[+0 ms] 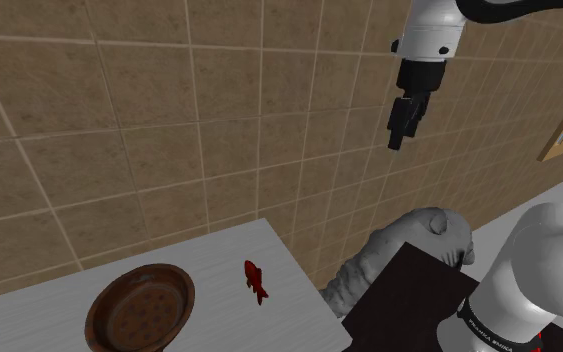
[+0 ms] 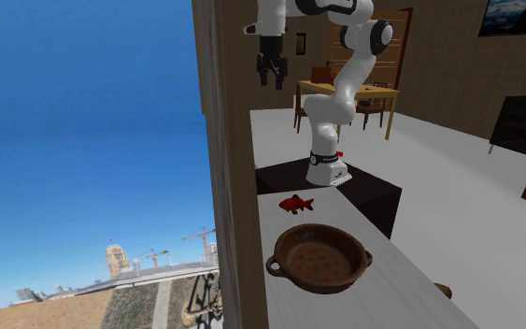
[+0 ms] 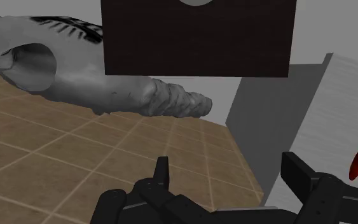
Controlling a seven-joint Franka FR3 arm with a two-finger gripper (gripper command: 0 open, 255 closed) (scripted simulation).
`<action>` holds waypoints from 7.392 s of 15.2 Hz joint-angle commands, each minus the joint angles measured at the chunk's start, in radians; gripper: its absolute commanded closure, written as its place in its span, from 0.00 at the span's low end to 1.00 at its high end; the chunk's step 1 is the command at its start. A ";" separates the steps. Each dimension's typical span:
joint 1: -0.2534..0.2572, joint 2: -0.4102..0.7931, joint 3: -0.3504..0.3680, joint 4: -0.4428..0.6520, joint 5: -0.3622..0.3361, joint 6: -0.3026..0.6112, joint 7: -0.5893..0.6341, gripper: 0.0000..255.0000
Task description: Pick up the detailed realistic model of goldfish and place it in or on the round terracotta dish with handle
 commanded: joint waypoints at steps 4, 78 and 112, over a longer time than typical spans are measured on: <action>0.030 0.068 0.037 -0.010 0.015 0.072 -0.007 0.00; 0.269 0.752 0.396 -0.169 -0.380 1.083 0.979 0.00; 0.314 0.528 0.364 -0.056 -0.142 0.790 0.761 1.00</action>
